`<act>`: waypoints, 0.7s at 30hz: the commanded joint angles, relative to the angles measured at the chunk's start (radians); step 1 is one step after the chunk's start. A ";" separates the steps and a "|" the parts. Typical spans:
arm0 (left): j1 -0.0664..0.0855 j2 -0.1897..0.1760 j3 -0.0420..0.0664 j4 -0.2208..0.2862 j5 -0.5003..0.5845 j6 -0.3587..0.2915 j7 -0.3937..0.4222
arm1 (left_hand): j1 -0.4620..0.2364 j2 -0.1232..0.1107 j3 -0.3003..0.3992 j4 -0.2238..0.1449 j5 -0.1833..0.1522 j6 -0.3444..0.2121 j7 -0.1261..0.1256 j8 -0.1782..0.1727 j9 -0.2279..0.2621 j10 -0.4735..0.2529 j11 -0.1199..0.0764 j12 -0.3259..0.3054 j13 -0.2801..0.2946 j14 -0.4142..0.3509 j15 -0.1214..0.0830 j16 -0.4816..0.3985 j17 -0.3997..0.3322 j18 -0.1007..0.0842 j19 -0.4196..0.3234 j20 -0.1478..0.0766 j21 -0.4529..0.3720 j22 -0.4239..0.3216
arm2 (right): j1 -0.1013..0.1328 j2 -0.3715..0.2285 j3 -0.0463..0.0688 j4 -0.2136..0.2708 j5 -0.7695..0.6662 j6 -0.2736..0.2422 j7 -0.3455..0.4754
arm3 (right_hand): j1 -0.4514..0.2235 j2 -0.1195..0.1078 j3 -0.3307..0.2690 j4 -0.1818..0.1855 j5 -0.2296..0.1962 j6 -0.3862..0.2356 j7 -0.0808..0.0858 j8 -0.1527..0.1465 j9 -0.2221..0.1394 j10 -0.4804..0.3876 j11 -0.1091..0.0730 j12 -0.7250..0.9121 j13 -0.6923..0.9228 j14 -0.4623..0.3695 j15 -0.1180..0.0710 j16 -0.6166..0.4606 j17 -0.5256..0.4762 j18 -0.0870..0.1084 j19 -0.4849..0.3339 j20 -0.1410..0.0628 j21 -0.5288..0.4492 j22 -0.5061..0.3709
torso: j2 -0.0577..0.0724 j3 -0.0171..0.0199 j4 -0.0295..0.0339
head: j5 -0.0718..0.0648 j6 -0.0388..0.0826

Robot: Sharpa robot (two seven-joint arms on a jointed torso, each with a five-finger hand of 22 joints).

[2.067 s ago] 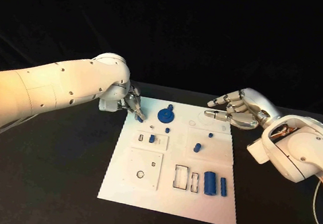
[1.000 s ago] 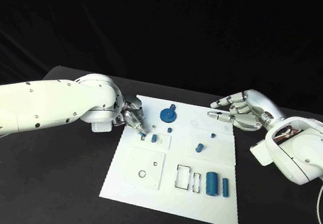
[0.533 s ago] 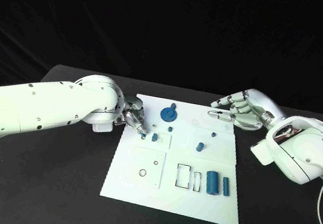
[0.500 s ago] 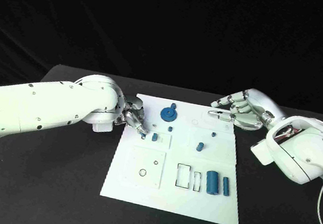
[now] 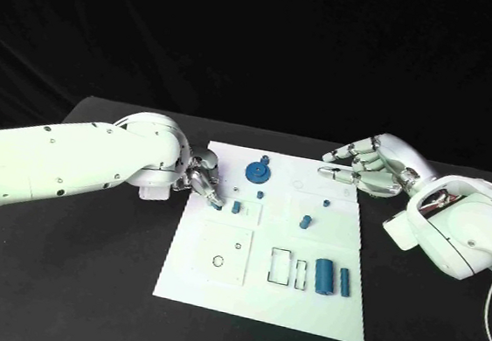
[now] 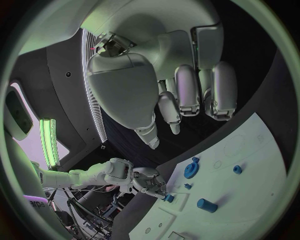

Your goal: Assemble the parts on the task board

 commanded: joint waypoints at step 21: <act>-0.005 0.017 -0.003 -0.001 0.012 0.007 -0.072 | -0.003 0.007 0.151 -0.138 0.015 0.013 0.000 0.003 -0.002 0.015 0.002 0.009 0.008 0.105 -0.004 0.003 0.263 -0.008 0.071 -0.009 0.003 0.184 | -0.001 0.000 0.000 0.003 -0.002 0.011 0.007 | 0.002 0.003 -0.007 0.001 0.003 0.007 0.000 0.003 0.000 -0.002 -0.002 0.000 -0.002 0.053 -0.004 -0.005 0.015 0.006 -0.003 -0.001 -0.006 0.023 | 0.000 0.0011 -0.0012 | -0.001 -0.002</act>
